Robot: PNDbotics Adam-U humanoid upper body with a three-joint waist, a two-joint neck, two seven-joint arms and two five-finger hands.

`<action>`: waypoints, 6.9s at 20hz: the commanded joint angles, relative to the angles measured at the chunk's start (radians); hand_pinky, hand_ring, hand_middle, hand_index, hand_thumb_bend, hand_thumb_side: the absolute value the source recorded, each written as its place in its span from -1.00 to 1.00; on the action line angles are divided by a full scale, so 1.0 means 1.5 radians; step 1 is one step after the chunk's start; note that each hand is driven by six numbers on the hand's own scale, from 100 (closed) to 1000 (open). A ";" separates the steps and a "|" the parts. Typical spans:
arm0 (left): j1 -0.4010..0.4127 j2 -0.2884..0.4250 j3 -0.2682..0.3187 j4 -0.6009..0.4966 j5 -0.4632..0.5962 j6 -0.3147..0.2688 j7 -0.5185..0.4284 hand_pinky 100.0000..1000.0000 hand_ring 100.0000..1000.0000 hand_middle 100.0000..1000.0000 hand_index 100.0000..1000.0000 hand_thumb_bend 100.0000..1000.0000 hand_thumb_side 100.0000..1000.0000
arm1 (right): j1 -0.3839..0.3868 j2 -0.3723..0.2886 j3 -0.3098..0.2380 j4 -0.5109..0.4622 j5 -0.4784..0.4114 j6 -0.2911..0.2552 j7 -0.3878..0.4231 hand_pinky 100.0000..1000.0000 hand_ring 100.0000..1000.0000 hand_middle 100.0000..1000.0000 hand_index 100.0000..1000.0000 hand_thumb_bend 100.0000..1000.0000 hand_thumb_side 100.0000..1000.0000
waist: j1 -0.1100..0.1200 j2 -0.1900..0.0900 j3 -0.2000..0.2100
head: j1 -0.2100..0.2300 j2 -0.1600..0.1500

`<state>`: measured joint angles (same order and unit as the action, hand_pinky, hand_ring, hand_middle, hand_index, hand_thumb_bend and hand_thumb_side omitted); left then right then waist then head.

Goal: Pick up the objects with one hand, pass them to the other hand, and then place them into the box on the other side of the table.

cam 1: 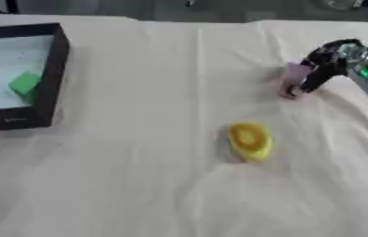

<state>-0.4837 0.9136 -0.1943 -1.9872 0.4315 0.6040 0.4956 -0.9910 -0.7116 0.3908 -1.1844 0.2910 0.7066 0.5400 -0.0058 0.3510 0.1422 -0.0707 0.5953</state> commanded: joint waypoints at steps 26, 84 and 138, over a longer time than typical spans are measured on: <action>0.013 0.020 0.017 -0.009 0.005 0.077 0.077 1.00 0.49 0.21 0.33 -1.00 0.13 | 0.039 -0.057 -0.031 -0.245 0.124 0.133 -0.127 0.66 0.42 -0.01 -0.14 -0.59 -1.00 | 0.002 -0.029 -0.014 | 0.006 0.014; -0.109 0.059 -0.121 -0.009 -0.079 0.012 -0.309 1.00 0.54 0.49 0.66 -1.00 0.37 | 0.126 0.230 0.083 -0.484 0.311 0.134 -0.393 0.40 0.27 -0.03 -0.19 -1.00 -1.00 | 0.035 -0.083 -0.039 | 0.078 0.027; -0.271 -0.079 -0.267 -0.009 -0.216 -0.037 -0.397 1.00 0.66 0.52 0.71 -0.85 0.25 | 0.107 0.246 0.158 -0.538 0.435 0.065 -0.327 0.44 0.28 -0.01 -0.16 -1.00 -1.00 | 0.036 -0.068 -0.011 | 0.045 0.060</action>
<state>-0.8721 0.7871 -0.6020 -1.9875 0.1149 0.5479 -0.0980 -0.8177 -0.3312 0.6362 -1.9687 0.9309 0.8059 0.0413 0.0379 0.2656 0.1241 -0.0026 0.6839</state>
